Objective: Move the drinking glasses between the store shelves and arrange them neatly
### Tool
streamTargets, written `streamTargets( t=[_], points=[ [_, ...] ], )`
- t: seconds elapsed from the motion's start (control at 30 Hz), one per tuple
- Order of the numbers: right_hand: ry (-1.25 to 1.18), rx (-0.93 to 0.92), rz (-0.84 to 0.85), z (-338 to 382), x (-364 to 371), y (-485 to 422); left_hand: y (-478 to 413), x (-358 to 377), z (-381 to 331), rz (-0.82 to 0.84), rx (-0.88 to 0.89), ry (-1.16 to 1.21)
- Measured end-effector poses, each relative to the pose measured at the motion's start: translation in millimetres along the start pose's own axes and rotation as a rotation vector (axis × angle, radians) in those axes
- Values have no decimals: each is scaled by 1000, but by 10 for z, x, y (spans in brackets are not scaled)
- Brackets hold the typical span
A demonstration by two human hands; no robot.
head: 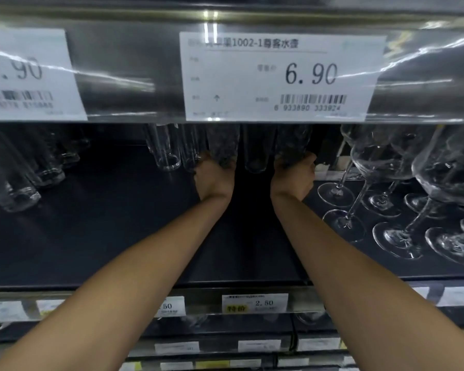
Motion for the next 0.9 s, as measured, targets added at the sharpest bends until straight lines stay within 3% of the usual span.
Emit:
streamTargets(
  t=[0.53, 0.9],
  points=[
    [71, -97, 30, -57, -223, 163, 113, -157, 125, 11, 40, 5],
    [58, -374, 228, -374, -675, 204, 307, -716, 357, 311, 70, 182]
  ],
)
Point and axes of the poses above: each hand's wrist, its own y-axis away from the middle knuckle, its own x-axis out of the palm, z = x × y, the point moved 2 cm from there along -y, towards the middle knuckle, and after that the axes turned 9 degrees about -z, right-handed, at the moved point
